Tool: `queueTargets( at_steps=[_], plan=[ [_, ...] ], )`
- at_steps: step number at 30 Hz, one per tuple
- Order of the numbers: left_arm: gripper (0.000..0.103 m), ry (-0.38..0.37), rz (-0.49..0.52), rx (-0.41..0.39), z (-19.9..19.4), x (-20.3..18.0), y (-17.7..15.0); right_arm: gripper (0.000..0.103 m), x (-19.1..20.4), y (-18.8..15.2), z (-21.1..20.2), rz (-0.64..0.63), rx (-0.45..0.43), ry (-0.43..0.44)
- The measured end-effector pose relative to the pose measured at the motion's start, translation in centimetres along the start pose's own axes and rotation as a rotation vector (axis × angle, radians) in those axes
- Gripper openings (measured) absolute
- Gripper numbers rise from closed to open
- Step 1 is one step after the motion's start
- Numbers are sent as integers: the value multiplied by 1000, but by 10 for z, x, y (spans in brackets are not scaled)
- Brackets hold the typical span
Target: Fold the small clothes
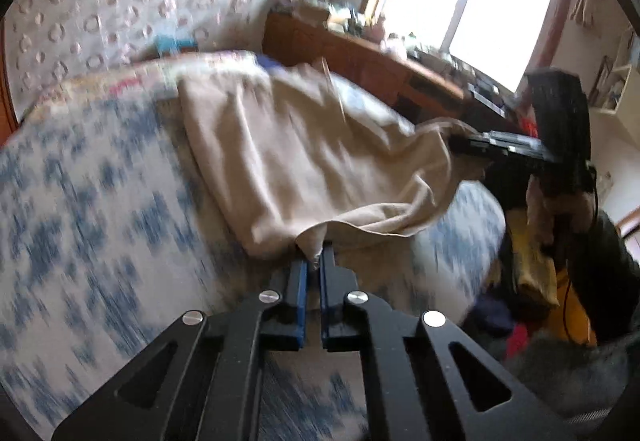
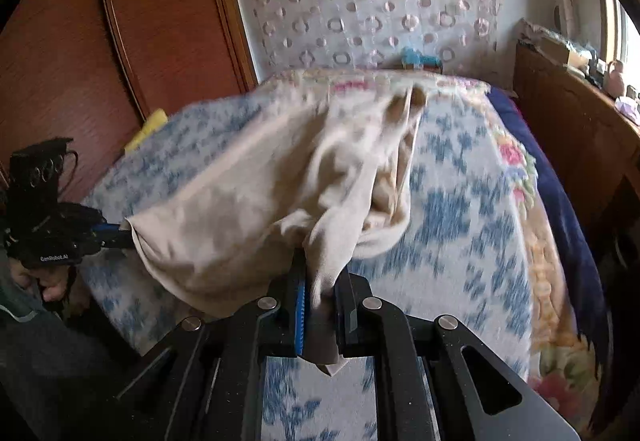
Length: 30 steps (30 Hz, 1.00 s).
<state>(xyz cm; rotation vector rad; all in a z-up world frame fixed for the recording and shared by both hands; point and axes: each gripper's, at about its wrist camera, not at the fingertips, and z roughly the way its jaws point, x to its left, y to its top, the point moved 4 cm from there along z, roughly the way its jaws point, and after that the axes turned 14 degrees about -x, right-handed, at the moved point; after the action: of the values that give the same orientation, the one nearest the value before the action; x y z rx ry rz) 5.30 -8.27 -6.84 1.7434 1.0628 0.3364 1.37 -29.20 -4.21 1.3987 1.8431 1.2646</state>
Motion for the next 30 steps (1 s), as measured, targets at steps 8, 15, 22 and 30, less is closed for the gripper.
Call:
queueTargets(
  at_steps=[8,15,22,30],
  plan=[
    [5,68,9,-144,35,44,100,11,-23,64,32,0,-116,3],
    [5,129,-11,-166,83,89,151,11,-54,109,92,29,-120,-32],
    [5,179,0,-106,147,119,171,11,-73,129,161,41,-58,-53],
    [6,223,-8,-33,185,143,163,34,-81,144,201,63,-1,-81]
  ],
)
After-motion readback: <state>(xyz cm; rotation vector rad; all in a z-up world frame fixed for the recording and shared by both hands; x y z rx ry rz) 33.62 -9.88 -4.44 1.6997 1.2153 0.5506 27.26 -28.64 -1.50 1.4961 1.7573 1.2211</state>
